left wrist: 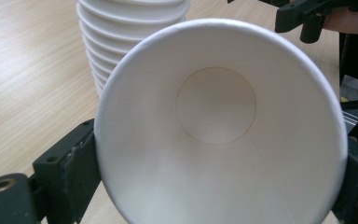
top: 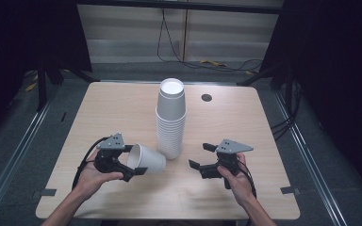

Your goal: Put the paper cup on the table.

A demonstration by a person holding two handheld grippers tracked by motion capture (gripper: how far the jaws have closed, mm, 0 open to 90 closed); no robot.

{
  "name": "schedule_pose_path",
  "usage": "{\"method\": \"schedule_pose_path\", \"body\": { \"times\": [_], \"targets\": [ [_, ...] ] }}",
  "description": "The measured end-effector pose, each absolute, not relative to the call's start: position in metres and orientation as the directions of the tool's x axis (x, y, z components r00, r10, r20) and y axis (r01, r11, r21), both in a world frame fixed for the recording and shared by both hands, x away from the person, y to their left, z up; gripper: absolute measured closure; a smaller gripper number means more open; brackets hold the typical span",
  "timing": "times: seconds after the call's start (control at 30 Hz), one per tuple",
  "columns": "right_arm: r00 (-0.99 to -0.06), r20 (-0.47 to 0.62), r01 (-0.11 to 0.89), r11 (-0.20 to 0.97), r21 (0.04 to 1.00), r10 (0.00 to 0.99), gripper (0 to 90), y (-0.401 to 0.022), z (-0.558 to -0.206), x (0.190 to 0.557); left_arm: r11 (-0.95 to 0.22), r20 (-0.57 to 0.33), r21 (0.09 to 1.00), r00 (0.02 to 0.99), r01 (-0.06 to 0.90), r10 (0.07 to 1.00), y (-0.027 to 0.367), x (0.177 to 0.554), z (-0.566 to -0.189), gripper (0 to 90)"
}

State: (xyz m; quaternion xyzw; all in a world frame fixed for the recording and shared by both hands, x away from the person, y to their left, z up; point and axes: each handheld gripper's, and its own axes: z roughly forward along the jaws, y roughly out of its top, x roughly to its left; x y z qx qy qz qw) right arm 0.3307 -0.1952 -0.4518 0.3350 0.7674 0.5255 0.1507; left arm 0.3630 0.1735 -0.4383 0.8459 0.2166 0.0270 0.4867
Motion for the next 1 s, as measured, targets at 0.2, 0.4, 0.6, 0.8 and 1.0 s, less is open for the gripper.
{"method": "schedule_pose_path", "body": {
  "times": [0.2, 0.4, 0.6, 0.8, 1.0],
  "targets": [
    [-0.711, 0.092, 0.344, 0.231, 0.91, 0.698, 13.9, -0.196, -0.454, 0.325, -0.419, -0.159, 0.837, 0.889, 0.352, 0.43, 0.183, 0.368, -0.435, 7.8],
    [-0.705, 0.078, 0.366, 0.268, 0.891, 0.705, 13.9, -0.195, -0.457, 0.324, -0.396, -0.172, 0.839, 0.872, 0.374, 0.459, 0.193, 0.372, -0.433, 7.8],
    [-0.698, 0.09, 0.377, 0.258, 0.889, 0.71, 13.9, -0.199, -0.456, 0.324, -0.398, -0.16, 0.829, 0.847, 0.394, 0.506, 0.205, 0.38, -0.428, 7.8],
    [-0.695, 0.094, 0.386, 0.259, 0.885, 0.713, 13.9, -0.202, -0.459, 0.328, -0.39, -0.134, 0.821, 0.804, 0.418, 0.579, 0.213, 0.397, -0.423, 7.8],
    [-0.696, 0.106, 0.392, 0.251, 0.885, 0.71, 14.0, -0.204, -0.46, 0.33, -0.436, -0.083, 0.797, 0.79, 0.418, 0.607, 0.209, 0.402, -0.414, 7.9]
  ]
}}
